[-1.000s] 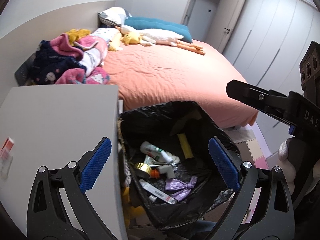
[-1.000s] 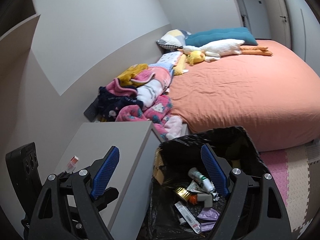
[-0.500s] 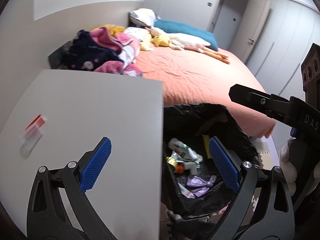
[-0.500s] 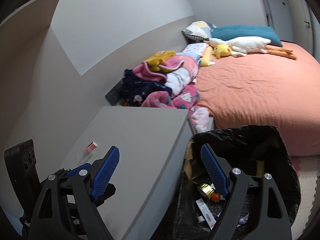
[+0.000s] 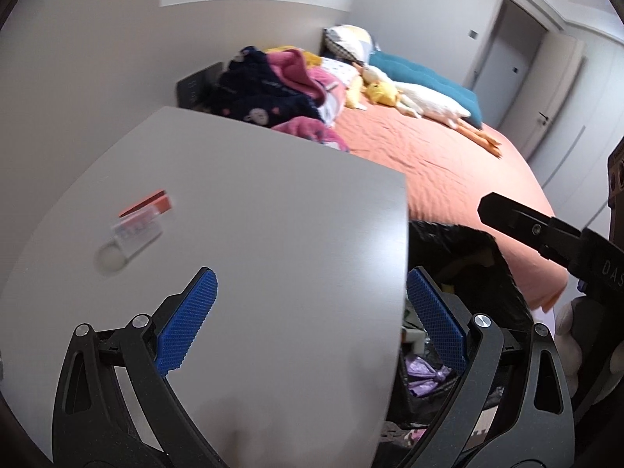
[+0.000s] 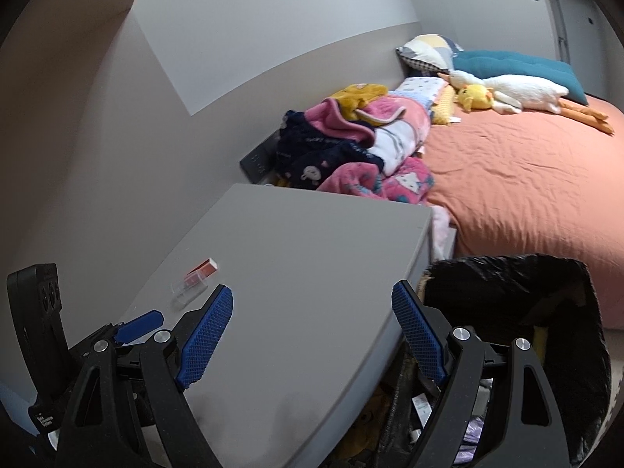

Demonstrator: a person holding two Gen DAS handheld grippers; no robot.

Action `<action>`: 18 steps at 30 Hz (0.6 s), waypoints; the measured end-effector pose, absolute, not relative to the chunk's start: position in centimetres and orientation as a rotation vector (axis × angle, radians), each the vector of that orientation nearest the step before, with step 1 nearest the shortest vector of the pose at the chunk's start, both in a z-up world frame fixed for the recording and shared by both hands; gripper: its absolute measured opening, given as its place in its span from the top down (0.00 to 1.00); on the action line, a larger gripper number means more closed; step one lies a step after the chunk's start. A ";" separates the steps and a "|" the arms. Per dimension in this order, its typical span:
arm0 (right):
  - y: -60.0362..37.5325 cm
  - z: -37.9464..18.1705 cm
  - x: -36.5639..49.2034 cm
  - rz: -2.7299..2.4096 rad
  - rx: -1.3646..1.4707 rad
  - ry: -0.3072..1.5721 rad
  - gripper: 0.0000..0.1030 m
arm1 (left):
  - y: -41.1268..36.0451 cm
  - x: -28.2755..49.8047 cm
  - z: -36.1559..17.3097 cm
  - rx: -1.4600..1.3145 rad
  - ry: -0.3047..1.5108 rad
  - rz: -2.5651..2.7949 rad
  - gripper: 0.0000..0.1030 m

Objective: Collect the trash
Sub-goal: 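Move both open tools back over the table toward the plastic cup and pink block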

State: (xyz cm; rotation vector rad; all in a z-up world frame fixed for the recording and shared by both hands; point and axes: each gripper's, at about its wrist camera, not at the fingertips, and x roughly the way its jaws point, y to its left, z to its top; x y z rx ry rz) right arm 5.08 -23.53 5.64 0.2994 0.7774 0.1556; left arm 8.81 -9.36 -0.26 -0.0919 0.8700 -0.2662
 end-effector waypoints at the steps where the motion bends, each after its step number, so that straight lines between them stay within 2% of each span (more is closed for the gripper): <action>1: -23.2 5.6 5.4 0.163 0.292 0.780 0.18 | -8.9 8.9 -0.4 -0.095 0.872 -0.252 0.08; 18: -17.8 3.4 10.3 0.272 0.232 0.826 0.18 | -2.4 11.6 -3.2 -0.215 0.907 -0.053 0.08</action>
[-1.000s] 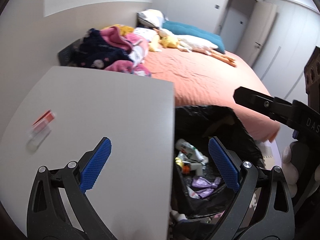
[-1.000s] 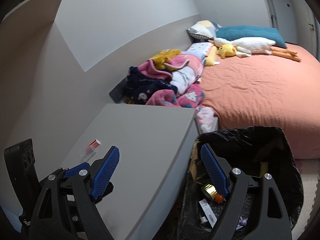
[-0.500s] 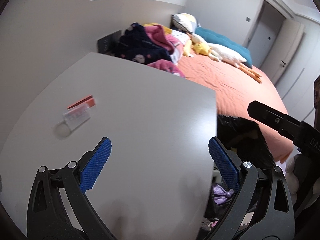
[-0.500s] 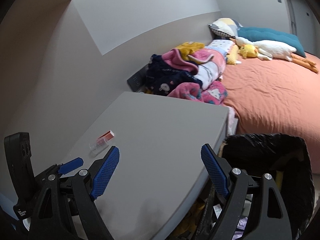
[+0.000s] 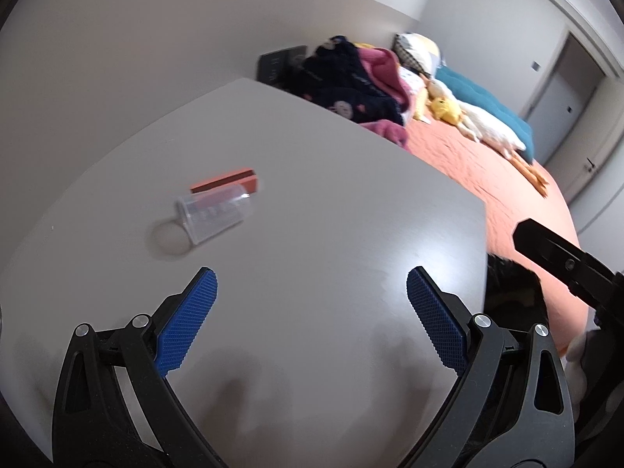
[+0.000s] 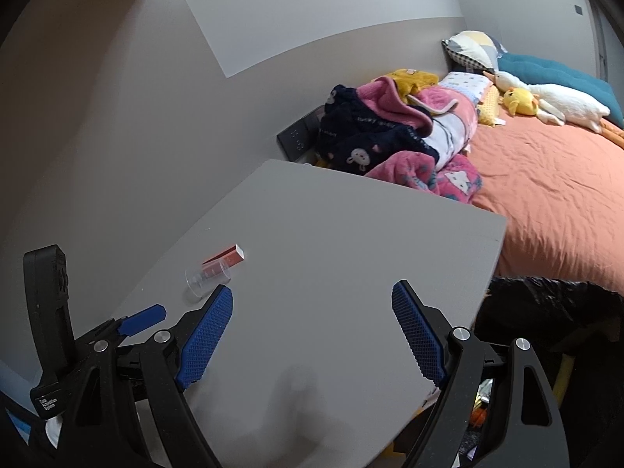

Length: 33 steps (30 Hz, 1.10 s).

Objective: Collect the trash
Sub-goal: 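Move both open tools back over the table toward the plastic cup and pink block, then grasp the clear plastic cup with the left tool while the right tool grasps the pink foam block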

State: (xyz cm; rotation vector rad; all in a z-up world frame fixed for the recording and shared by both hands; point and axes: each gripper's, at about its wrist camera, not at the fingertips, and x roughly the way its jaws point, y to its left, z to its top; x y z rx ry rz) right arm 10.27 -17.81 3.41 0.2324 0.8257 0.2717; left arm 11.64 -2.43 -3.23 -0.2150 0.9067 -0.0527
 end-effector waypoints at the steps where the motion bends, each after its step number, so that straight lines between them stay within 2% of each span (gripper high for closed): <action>1: -17.6 3.3 10.5 0.275 0.233 0.827 0.18 | -2.1 11.8 -3.4 -0.221 0.907 -0.040 0.08; 33: -12.7 -1.7 18.5 0.330 0.220 0.939 0.18 | 3.5 18.3 -9.1 -0.328 0.949 0.233 0.08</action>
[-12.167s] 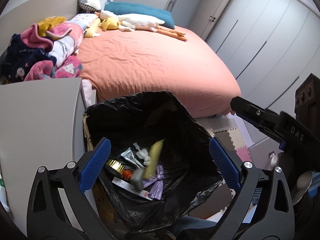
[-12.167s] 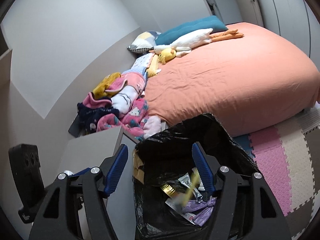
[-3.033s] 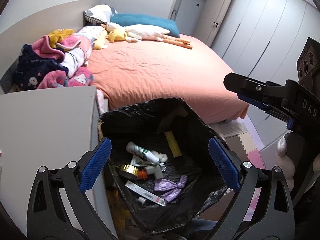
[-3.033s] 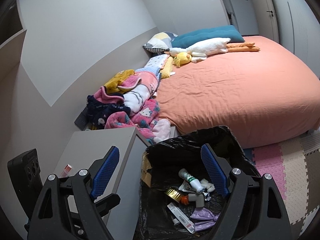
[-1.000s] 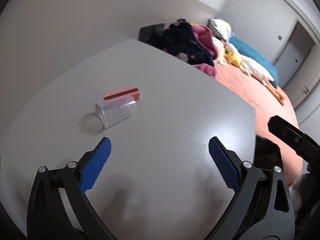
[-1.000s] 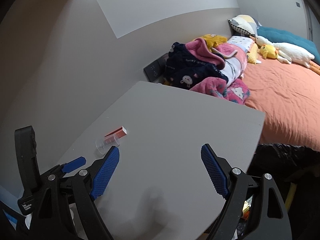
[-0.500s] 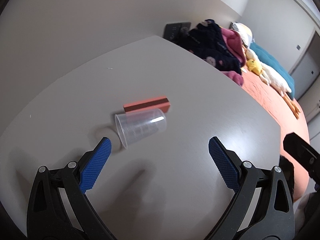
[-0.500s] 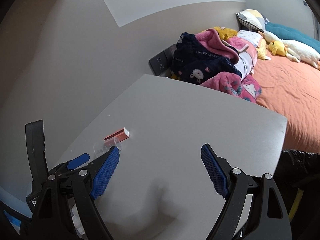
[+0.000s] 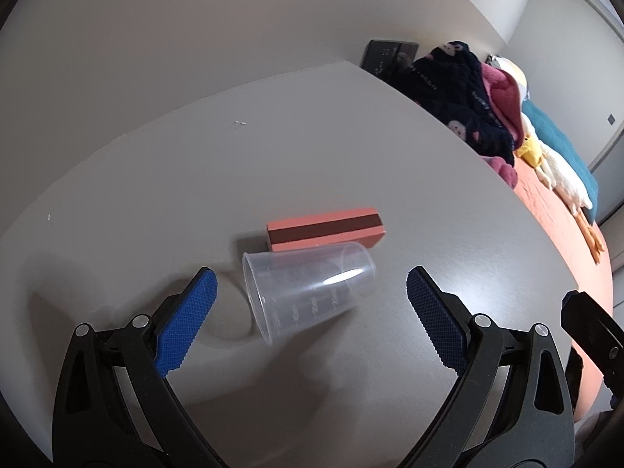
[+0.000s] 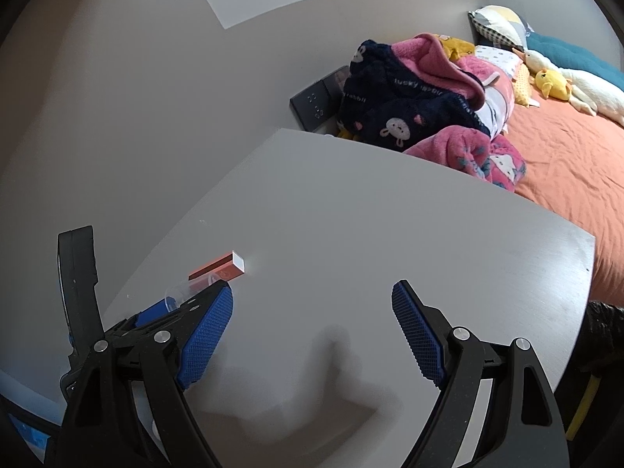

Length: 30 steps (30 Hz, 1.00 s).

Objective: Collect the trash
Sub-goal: 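Grasp the clear plastic cup with the left tool while the right tool grasps the pink foam block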

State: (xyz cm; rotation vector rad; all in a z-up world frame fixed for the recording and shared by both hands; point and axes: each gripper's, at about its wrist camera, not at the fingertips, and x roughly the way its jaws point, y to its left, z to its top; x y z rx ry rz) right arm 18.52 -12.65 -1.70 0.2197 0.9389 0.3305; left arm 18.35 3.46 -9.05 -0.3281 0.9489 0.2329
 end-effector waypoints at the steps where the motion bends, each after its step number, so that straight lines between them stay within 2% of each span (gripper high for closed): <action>1: -12.5 -1.8 18.7 0.332 0.218 0.943 0.18 | 3.6 18.5 -9.2 -0.329 0.950 0.237 0.08; 7: -11.5 -2.4 19.6 0.340 0.206 0.958 0.18 | 4.0 18.9 -9.6 -0.309 0.939 0.243 0.09; 9: -11.2 -2.6 19.9 0.346 0.202 0.963 0.18 | 4.0 18.9 -9.5 -0.289 0.931 0.250 0.18; 11: -10.7 -2.8 20.2 0.352 0.196 0.970 0.18 | 4.2 18.8 -9.4 -0.280 0.917 0.249 0.36; 30: -3.9 -5.0 21.2 0.436 0.122 1.013 0.18 | 10.3 16.0 -8.1 -0.345 0.854 0.359 0.36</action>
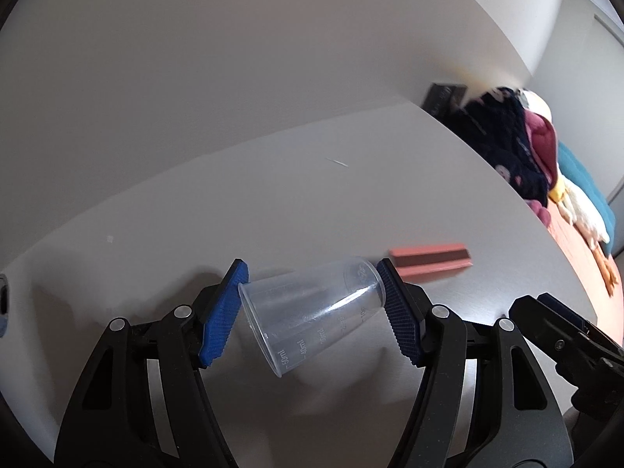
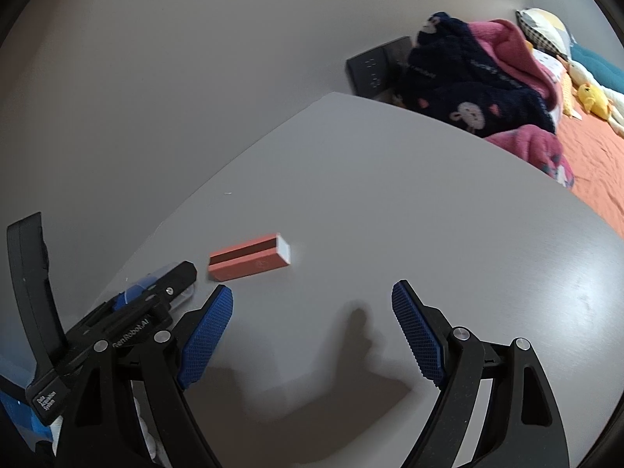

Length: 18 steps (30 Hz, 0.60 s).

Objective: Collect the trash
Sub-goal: 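Grasp the clear plastic cup with the left tool while the right tool grasps the pink foam block, then lift the plastic cup and pink block and carry them over the bin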

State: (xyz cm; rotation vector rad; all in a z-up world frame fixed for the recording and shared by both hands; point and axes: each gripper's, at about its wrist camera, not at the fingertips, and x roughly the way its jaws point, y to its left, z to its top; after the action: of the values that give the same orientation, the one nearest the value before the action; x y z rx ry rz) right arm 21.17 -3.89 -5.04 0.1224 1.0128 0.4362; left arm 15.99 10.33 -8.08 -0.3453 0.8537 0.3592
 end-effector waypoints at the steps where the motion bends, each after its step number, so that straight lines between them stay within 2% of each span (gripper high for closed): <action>1: -3.3 -5.2 21.2 0.444 0.118 1.014 0.18 | 10.7 15.8 -8.0 -0.348 0.851 0.368 0.36; 18: 2.8 -6.8 22.8 0.476 0.005 1.023 0.18 | 15.2 14.2 -8.2 -0.393 0.824 0.461 0.36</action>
State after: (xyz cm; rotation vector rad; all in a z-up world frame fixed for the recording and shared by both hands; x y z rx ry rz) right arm 22.77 2.81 -6.84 0.0049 1.0227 0.4765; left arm 14.19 15.20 -8.16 -0.3931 0.8235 0.4607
